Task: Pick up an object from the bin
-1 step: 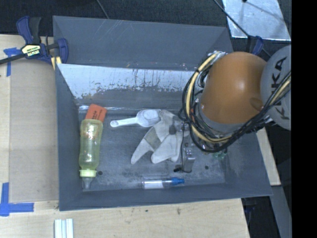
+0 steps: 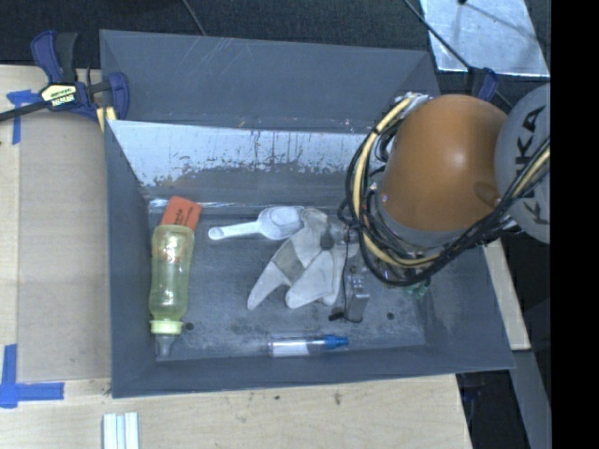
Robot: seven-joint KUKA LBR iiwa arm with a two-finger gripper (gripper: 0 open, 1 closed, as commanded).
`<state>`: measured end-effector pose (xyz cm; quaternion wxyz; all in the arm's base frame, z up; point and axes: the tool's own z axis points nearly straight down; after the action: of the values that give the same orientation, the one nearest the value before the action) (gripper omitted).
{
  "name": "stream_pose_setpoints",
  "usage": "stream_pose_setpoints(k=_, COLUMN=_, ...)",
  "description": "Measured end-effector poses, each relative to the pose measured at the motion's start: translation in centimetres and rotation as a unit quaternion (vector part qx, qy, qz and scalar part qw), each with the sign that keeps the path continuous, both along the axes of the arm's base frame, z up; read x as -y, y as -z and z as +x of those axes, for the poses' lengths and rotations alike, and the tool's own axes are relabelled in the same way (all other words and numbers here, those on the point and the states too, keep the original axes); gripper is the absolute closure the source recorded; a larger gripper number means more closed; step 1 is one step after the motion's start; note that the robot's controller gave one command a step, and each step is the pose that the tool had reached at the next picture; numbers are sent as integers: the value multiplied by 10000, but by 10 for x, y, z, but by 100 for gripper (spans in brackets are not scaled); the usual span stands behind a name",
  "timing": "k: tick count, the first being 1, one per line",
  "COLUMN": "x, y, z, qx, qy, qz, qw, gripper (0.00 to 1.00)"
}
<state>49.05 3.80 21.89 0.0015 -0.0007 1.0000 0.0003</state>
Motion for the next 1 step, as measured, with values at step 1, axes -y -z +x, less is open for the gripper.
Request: stream_pose_setpoints(k=1, x=6, y=52, z=12, qx=35, qy=-158, qz=-2, qw=9999, gripper=0)
